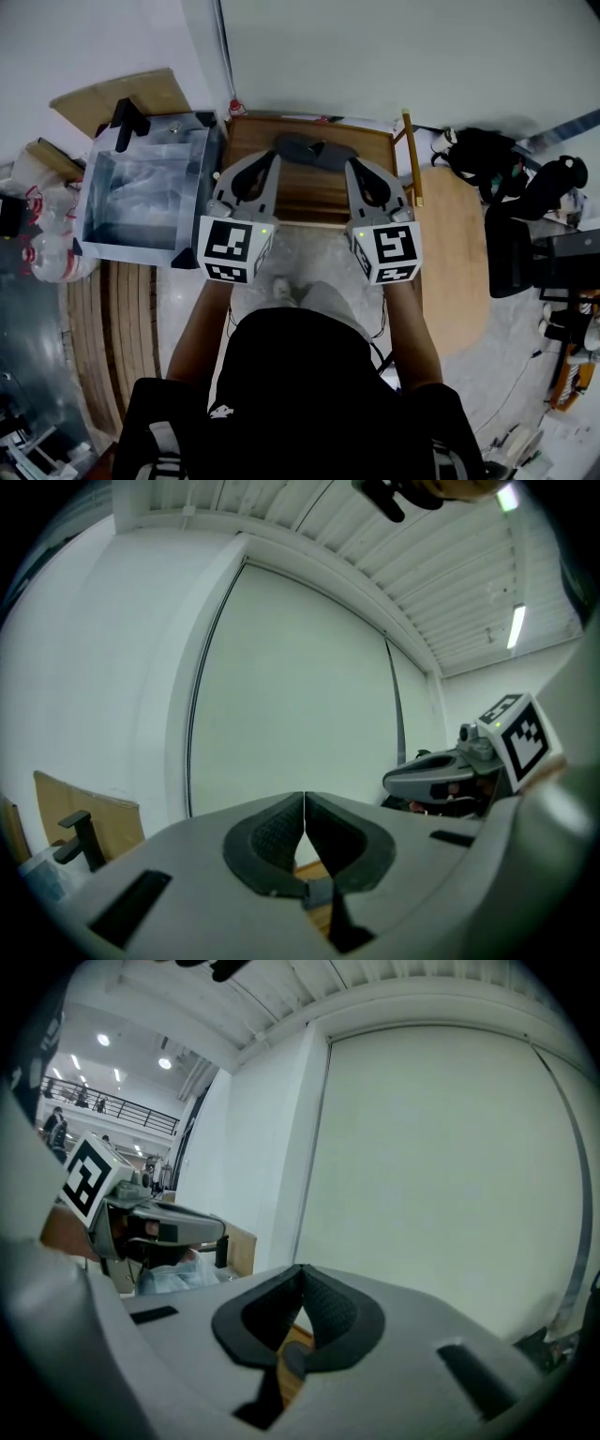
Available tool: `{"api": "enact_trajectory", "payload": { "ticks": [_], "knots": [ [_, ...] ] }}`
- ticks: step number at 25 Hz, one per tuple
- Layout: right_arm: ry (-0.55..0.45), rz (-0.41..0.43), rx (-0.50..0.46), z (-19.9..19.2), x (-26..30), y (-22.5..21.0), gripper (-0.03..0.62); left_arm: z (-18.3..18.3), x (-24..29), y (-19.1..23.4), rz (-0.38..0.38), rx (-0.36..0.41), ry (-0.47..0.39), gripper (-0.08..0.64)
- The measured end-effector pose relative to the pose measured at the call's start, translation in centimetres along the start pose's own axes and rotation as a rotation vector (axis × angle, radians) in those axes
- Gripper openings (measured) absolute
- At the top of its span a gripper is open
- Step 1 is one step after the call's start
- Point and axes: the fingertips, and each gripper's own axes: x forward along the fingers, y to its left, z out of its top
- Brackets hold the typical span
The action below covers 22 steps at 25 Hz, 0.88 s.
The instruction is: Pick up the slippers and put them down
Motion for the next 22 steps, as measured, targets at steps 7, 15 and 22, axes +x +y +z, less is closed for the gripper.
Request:
{"api": "enact_trajectory", "payload": {
  "ticks": [7, 15, 22],
  "knots": [
    [0.025, -0.014, -0.006, -1.1, 2.0, -1.6, -0.014, -0.9, 2.4, 0.8, -0.015, -0.010, 0.011, 0.006],
    [0.059, 0.013, 0.014, -3.3, 5.5, -4.5, -0.014, -3.0, 7.3, 0.6, -0.019, -0.026, 0.053, 0.006],
    [0.099, 0.048, 0.020, -5.8, 9.1, -7.6, -0.013, -5.5, 12.0, 1.3, -0.003, -0.043, 0.117, 0.006]
  ]
}}
